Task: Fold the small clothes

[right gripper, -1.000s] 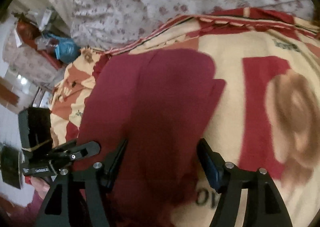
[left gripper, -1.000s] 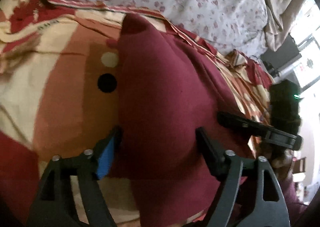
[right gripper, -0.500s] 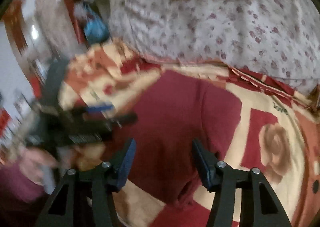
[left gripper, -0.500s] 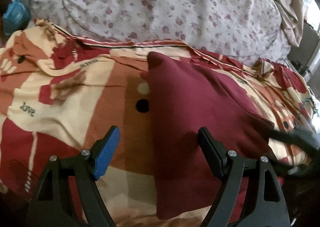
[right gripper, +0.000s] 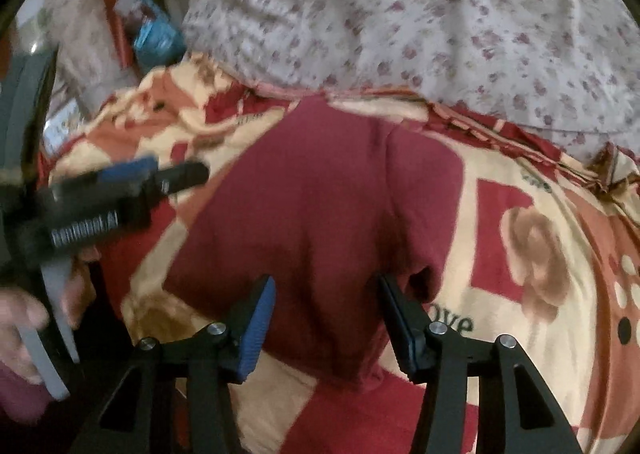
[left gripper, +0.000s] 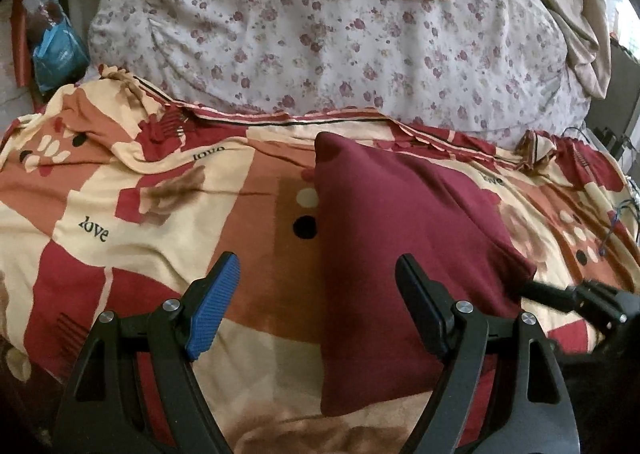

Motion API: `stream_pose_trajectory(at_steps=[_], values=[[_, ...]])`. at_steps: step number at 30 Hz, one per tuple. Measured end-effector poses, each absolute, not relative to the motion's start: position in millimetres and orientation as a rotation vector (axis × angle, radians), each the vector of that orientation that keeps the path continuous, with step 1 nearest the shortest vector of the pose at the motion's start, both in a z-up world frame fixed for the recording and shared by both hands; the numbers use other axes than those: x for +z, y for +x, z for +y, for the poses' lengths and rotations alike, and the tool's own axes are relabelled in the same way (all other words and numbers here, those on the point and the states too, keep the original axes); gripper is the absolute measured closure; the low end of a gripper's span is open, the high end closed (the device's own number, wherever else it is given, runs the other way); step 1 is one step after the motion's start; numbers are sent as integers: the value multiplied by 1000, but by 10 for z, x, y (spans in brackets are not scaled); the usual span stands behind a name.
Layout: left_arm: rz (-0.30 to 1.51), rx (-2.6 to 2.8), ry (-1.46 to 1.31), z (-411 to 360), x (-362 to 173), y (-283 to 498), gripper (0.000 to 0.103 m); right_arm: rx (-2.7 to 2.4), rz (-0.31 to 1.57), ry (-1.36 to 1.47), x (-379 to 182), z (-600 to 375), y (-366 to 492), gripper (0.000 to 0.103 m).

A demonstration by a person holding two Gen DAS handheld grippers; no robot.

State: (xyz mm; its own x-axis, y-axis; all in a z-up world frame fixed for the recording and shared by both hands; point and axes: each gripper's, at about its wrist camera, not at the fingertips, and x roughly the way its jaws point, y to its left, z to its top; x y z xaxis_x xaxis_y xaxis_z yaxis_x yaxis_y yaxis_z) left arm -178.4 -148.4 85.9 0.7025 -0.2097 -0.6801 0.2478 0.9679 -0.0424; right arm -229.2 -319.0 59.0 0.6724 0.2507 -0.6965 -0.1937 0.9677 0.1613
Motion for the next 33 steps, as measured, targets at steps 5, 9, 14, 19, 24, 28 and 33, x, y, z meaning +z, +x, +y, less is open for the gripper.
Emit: stream_pose_trajectory(at_steps=[5,9,14,19,24,28,33], values=[[727,-246,50,-1488,919,-1834,22,162,786,104,719,-3188,-2185,34],[726,-238,49,-1486,950,-1825,22,96,759,78,793,-3140,-2103,20],[725,-224,49,-1478,948,-1804,22,64,769,107,770,-3145,-1999,20],[731,-216,49,-1482,926,-1775,22,48,780,129,729,-3181,-1954,20],[737,-220,56,-1515,917,-1754,22,48,780,136,730,-3201,-1954,20],[735,-219,56,-1524,915,-1750,22,46,782,128,725,-3195,-1951,19],[738,-216,54,-1524,910,-1733,22,46,786,132,709,-3191,-1946,19]])
